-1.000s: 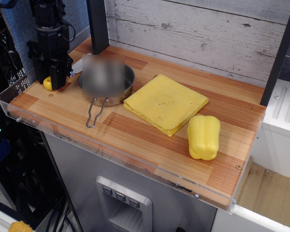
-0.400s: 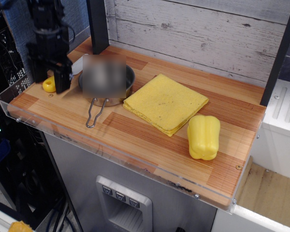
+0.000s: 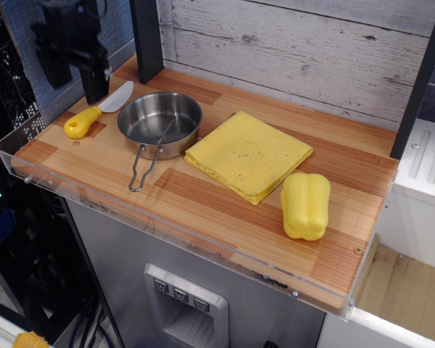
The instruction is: Place the knife directly left of the silver pot.
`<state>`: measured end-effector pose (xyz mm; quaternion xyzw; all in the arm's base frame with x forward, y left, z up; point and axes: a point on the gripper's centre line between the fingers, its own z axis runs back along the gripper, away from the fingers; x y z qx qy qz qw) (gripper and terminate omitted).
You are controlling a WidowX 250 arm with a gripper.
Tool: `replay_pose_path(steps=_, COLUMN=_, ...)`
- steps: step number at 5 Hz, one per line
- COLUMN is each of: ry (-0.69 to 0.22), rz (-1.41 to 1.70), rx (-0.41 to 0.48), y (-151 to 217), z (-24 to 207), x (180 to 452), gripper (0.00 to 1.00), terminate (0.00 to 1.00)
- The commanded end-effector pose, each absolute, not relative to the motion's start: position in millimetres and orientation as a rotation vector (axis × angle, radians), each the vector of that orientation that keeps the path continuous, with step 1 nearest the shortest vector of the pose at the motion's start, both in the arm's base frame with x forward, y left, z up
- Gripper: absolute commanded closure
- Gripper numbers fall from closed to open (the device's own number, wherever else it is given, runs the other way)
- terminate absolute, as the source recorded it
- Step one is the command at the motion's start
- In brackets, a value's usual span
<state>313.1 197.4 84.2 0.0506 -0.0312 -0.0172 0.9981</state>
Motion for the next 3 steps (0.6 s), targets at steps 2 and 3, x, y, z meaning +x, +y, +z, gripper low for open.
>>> replay_pose_path(steps=2, ry=-0.089, rz=0.092, rx=-0.039, y=126.3, z=148.7, x=326.8, gripper=0.0, terminate=0.0)
replay_pose_path(steps=3, ry=-0.132, rz=-0.021, rx=0.005, y=95.4, z=152.0, x=329.8, gripper=0.0, terminate=0.0)
